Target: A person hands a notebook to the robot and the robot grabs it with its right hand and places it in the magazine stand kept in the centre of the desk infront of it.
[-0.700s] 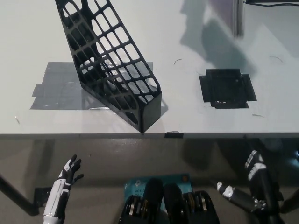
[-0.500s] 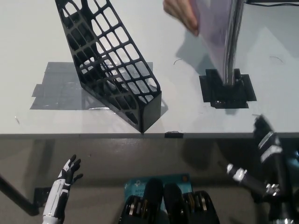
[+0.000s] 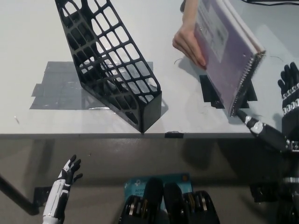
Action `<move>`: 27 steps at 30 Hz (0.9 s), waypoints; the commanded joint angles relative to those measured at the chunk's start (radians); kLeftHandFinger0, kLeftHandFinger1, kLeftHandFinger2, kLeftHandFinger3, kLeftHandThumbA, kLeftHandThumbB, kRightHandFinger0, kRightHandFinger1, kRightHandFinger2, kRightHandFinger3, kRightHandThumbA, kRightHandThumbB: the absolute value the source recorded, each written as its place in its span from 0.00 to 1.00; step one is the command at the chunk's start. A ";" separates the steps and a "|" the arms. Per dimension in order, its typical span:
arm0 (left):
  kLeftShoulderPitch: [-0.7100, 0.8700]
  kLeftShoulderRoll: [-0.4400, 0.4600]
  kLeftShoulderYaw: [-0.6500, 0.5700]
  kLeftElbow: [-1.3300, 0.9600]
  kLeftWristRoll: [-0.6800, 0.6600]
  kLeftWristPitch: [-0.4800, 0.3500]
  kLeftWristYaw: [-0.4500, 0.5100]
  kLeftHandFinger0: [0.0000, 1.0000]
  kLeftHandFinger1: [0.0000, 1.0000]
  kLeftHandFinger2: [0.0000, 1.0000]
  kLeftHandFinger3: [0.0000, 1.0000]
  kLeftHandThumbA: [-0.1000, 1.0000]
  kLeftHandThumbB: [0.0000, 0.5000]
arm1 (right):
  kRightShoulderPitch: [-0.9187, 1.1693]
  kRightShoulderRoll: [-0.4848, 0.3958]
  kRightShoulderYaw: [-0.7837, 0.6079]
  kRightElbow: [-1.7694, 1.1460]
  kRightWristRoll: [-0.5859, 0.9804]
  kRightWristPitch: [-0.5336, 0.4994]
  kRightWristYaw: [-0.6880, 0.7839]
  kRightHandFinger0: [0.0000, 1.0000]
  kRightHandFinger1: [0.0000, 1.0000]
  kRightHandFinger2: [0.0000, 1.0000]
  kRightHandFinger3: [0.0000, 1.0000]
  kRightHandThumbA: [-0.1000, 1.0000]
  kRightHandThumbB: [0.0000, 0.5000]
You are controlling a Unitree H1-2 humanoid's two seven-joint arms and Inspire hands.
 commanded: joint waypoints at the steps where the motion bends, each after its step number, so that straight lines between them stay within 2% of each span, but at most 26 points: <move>1: -0.007 0.023 0.005 -0.008 0.004 -0.038 0.014 0.93 1.00 1.00 1.00 1.00 1.00 | -0.069 0.019 -0.004 -0.015 0.029 0.031 -0.018 1.00 1.00 1.00 1.00 1.00 0.35; 8: -0.007 0.024 0.003 -0.011 0.011 -0.038 0.016 0.93 1.00 1.00 1.00 1.00 1.00 | -0.129 0.023 0.019 0.029 -0.024 0.049 -0.021 1.00 1.00 1.00 1.00 1.00 0.51; 13: -0.004 0.021 0.004 -0.018 0.010 -0.038 0.014 0.93 1.00 1.00 1.00 1.00 1.00 | -0.190 0.024 0.034 0.088 -0.035 0.047 -0.022 1.00 1.00 1.00 1.00 1.00 0.55; 18: -0.014 0.024 0.003 -0.012 0.018 -0.038 0.021 0.93 1.00 1.00 1.00 1.00 1.00 | -0.256 0.025 0.032 0.156 -0.019 0.038 -0.022 1.00 1.00 1.00 1.00 1.00 0.56; 21: -0.017 0.021 0.005 -0.010 0.020 -0.038 0.024 0.93 1.00 1.00 1.00 1.00 1.00 | -0.302 0.023 0.022 0.202 0.018 0.040 -0.010 1.00 1.00 1.00 1.00 1.00 0.54; 23: -0.018 0.021 0.005 -0.012 0.014 -0.038 0.019 0.92 1.00 1.00 1.00 1.00 1.00 | -0.329 0.017 0.018 0.233 0.021 0.036 -0.008 1.00 1.00 1.00 1.00 1.00 0.47; 27: -0.018 0.023 0.005 -0.012 0.017 -0.038 0.019 0.93 1.00 1.00 1.00 1.00 1.00 | -0.361 0.018 0.005 0.258 0.060 0.055 0.000 1.00 1.00 1.00 1.00 1.00 0.48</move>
